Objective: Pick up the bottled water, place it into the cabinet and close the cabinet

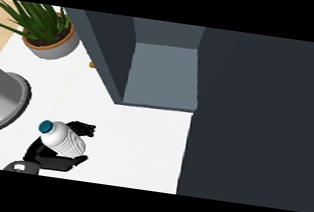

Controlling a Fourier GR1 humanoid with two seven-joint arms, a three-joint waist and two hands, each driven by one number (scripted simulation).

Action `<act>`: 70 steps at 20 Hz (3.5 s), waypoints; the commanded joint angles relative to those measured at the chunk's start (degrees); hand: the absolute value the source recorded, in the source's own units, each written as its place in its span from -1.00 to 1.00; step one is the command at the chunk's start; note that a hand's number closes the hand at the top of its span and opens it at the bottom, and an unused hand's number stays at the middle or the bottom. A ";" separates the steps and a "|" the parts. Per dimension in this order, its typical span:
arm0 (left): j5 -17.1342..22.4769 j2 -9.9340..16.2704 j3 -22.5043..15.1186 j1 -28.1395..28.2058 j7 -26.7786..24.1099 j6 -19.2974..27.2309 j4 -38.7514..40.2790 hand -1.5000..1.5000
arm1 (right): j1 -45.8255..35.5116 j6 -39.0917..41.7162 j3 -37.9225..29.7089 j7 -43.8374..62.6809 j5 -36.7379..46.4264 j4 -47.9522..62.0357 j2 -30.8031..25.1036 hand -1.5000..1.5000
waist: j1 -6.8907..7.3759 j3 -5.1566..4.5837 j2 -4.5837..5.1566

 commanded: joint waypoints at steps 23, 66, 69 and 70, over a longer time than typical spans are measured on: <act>20.77 -11.83 2.32 -2.80 -6.82 15.76 -0.18 1.00 | 1.42 0.45 -0.14 0.20 -1.81 -3.20 0.09 -1.00 | 1.59 0.22 -0.41; 36.42 -11.77 -28.50 -46.56 19.22 66.62 12.46 1.00 | -3.45 4.56 -9.32 -0.94 -8.49 0.93 0.01 -1.00 | -1.77 0.24 0.83; 37.60 -11.07 -26.05 -49.08 20.72 67.18 17.61 1.00 | -4.32 4.52 -9.39 0.35 -8.94 0.32 -0.07 -1.00 | -1.98 0.20 1.16; 37.94 -11.93 -25.95 -47.83 18.28 67.21 18.35 1.00 | -4.98 3.91 -7.32 0.79 -7.81 0.35 1.12 -1.00 | -2.21 0.15 1.29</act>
